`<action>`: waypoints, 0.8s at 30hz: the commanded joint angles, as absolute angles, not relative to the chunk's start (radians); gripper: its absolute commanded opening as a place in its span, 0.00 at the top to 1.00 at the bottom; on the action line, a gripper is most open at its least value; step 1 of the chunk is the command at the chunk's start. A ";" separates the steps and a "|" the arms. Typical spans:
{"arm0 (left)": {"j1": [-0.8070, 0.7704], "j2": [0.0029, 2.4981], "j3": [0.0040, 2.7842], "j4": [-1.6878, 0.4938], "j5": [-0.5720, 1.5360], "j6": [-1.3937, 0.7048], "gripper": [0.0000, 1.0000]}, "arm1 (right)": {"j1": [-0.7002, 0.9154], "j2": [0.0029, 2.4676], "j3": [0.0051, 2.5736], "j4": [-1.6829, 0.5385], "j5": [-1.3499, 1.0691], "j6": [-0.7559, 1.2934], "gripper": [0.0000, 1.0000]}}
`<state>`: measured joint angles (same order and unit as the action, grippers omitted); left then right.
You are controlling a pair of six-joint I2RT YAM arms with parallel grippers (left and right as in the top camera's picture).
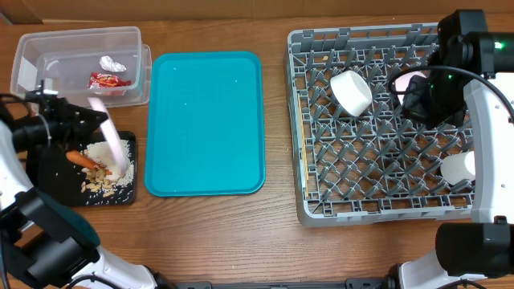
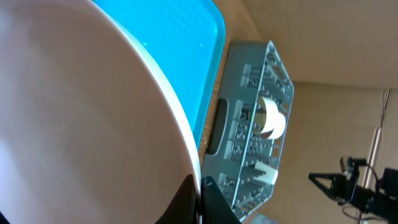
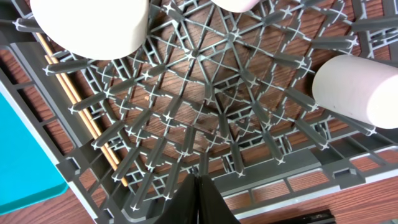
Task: Sort waste into correct bins and load items into the dishwasher
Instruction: 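Carry the empty plate back and set it on the teal tray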
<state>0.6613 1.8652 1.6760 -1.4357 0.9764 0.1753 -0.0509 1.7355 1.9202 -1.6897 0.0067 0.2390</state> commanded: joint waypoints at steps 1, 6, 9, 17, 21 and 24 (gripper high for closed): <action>0.555 1.827 1.707 -1.411 0.986 0.178 0.96 | -0.052 1.730 1.925 -1.680 0.006 0.240 0.95; 0.299 1.819 1.710 -1.268 0.861 0.099 0.96 | -0.052 1.730 1.925 -1.670 0.006 0.240 0.95; 0.125 1.822 1.710 -1.158 0.667 0.017 0.96 | -0.052 1.730 1.925 -1.670 0.006 0.240 0.95; -0.315 1.925 1.710 -1.067 0.118 -0.142 0.96 | -0.052 1.730 1.925 -1.671 0.006 0.239 0.95; -0.402 1.998 1.710 -1.081 0.036 -0.193 0.96 | -0.052 1.730 1.925 -1.671 0.006 0.236 0.95; -0.424 2.018 1.710 -1.080 -0.043 -0.230 0.96 | -0.052 1.730 1.925 -1.671 0.006 0.236 0.95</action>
